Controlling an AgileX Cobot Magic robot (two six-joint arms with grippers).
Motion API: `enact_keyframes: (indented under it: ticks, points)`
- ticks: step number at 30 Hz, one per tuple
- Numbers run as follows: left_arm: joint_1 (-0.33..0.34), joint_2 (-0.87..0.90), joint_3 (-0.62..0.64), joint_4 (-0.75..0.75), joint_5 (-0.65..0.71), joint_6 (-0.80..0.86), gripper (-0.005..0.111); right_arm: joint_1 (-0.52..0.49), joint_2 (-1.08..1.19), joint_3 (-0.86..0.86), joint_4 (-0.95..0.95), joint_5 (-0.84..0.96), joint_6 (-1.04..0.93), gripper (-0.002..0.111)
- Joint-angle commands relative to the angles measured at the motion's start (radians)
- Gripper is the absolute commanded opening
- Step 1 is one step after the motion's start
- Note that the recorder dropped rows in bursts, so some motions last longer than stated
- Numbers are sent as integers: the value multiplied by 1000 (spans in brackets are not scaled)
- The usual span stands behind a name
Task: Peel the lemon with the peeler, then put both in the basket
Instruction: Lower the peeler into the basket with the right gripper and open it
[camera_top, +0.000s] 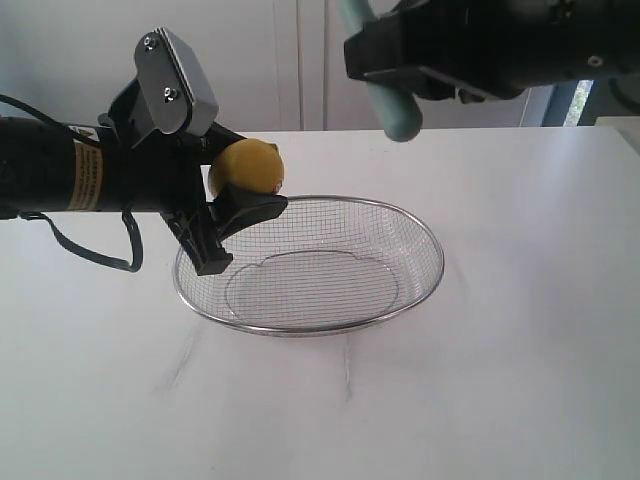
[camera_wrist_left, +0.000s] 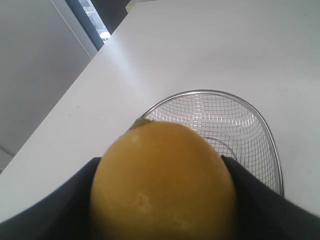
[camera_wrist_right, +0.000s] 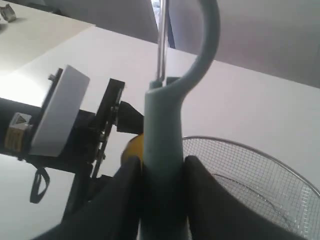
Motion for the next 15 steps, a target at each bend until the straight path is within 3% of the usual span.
enact_keyframes:
  ticks: [1, 7, 12, 15]
  points:
    - [-5, -14, -3, 2, -5, -12, 0, -2, 77, 3, -65, 5, 4, 0]
    - [-5, -14, -3, 2, -5, -12, 0, -2, 177, 3, -256, 5, 81, 0]
    - [-5, -14, -3, 2, -5, -12, 0, -2, 280, -1, -544, 3, 269, 0]
    - [-5, -14, -3, 2, -5, -12, 0, -2, 325, -7, -579, -6, 285, 0]
